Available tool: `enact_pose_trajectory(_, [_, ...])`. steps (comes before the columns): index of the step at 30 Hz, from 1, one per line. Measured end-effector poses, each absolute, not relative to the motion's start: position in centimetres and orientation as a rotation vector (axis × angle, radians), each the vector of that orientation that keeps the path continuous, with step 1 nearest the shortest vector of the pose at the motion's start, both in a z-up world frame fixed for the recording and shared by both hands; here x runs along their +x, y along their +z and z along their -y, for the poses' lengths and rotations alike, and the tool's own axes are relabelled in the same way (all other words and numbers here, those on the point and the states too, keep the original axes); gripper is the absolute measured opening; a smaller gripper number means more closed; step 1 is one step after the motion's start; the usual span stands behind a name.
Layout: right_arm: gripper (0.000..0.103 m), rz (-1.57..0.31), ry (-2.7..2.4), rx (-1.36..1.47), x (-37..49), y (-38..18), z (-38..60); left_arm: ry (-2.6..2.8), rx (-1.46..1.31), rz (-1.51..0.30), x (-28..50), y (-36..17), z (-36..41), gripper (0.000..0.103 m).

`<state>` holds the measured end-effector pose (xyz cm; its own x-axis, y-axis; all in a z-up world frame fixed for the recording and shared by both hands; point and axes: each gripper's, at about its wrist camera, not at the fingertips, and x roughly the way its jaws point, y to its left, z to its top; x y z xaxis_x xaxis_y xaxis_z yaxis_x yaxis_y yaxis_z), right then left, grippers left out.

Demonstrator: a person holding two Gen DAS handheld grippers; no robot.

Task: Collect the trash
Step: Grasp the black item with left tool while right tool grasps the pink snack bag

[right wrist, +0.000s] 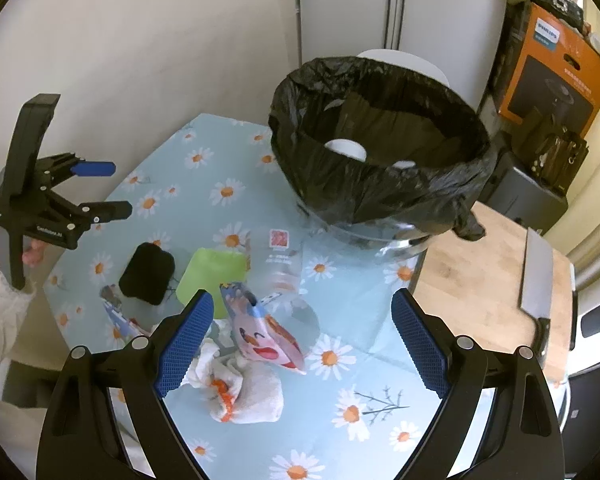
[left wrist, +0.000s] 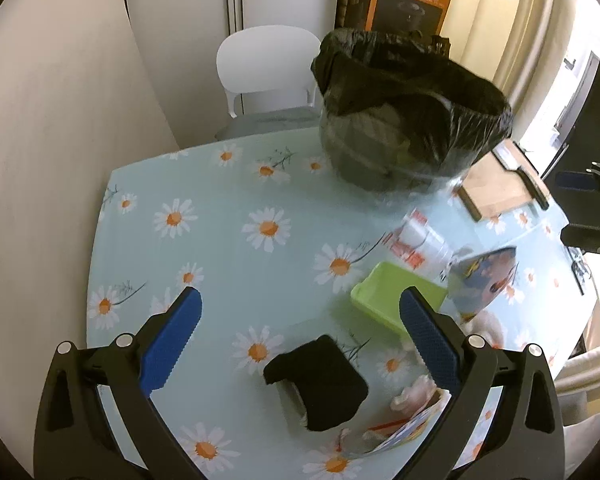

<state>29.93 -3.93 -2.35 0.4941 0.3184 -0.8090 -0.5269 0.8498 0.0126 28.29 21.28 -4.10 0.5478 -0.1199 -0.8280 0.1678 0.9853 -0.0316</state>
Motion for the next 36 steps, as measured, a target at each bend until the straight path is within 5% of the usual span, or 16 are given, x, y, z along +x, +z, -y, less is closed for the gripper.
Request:
enact_pose_trajectory(25, [0.084,-1.103,0.575,-0.267,31.0,-9.5,1.5,-0.197,-0.052,-1.196,28.5,-12.7,-22.0,0.097])
enact_pose_trajectory(30, [0.072,-1.115,0.573,-0.224,31.4,-10.3,1.5,-0.203,-0.049,-1.236,28.4,-14.2,-21.8,0.097])
enact_pose_trajectory(36, [0.025,-1.165,0.613,-0.158,31.5,-11.4,1.9,-0.195,-0.108,-1.258,28.3,-15.3,-22.3,0.096])
